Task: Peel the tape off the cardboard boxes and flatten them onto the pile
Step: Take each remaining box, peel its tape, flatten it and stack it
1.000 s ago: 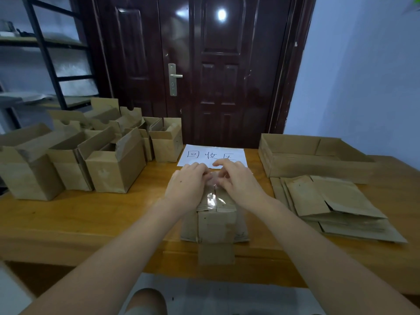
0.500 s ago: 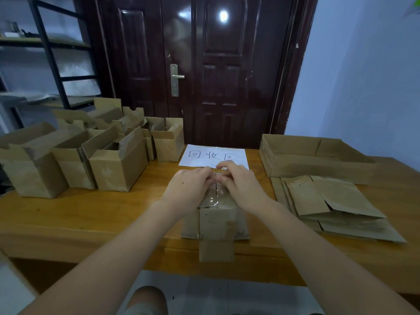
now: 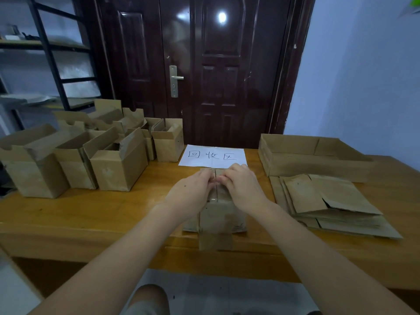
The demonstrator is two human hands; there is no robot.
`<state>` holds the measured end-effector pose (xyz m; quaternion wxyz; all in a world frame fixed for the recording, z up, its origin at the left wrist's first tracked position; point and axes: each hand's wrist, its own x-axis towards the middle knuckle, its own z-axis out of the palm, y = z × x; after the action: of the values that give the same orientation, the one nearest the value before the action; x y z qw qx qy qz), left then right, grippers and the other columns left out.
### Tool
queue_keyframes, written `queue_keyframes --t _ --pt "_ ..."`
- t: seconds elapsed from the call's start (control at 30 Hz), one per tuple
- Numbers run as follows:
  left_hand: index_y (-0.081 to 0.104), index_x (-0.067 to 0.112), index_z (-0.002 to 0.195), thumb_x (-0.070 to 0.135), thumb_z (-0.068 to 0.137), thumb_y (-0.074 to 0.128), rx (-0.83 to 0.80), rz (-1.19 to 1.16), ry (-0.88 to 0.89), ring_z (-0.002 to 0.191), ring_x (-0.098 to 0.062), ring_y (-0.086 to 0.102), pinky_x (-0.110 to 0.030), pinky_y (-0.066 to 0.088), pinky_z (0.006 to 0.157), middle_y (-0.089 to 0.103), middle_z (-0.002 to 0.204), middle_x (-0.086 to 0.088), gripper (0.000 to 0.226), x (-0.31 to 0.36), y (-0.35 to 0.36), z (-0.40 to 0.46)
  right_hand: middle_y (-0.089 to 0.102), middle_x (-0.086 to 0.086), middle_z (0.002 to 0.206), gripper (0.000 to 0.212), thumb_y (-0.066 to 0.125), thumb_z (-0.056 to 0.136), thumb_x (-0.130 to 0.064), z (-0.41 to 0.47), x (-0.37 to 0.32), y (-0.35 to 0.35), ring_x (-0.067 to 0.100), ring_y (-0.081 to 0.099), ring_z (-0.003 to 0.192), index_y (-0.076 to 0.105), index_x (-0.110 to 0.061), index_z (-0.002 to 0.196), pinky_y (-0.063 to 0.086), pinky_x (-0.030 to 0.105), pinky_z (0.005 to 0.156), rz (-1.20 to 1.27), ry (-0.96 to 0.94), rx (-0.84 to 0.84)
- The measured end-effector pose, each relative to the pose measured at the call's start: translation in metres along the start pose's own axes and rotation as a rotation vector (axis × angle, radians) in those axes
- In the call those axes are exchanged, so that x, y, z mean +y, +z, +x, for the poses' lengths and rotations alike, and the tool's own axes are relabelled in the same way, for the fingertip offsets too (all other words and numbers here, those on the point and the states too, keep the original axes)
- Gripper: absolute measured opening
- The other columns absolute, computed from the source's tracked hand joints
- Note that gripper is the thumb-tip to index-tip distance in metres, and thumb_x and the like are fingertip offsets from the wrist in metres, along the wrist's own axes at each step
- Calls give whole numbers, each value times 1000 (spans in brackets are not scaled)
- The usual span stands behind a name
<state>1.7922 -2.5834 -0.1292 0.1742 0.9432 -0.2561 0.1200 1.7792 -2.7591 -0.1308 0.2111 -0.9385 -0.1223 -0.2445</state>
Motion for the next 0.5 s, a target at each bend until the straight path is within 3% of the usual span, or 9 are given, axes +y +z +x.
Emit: queue_keyframes --t 0.13,0.23,0.37,0.43,0.5 --pt "48 26 108 31 110 38 39 -15 -8 79 -19 59 -44 54 72 57 103 7 11 -1 4 -3 62 -11 109 25 63 99 -36 -5 -3 -5 12 49 104 63 -29 123 44 37 92 134 -38 -76" --pt "50 25 109 35 111 32 30 -53 28 85 -17 59 -41 51 75 57 103 8 21 0 3 -6 61 -13 102 20 71 93 -29 -7 -2 -3 11 49 100 68 -29 113 47 39 91 166 -17 -56" --pt "54 29 124 41 111 29 -1 -104 118 95 -10 61 -31 49 78 60 111 13 30 -1 -1 -12 63 -16 95 11 63 98 -33 -15 0 5 12 50 96 72 -27 101 46 42 88 113 -31 73" --pt "49 32 131 45 109 34 -3 -149 143 86 -5 61 -30 50 73 62 108 16 30 -3 -1 -15 64 -10 96 18 60 100 -34 -20 1 7 13 49 96 74 -23 102 47 42 85 100 -27 124" --pt "48 31 124 50 107 39 15 -139 156 74 -5 60 -25 48 63 61 95 16 27 -4 0 -15 64 -7 100 20 60 100 -31 -24 -1 9 14 50 99 73 -21 111 48 41 87 112 8 144"
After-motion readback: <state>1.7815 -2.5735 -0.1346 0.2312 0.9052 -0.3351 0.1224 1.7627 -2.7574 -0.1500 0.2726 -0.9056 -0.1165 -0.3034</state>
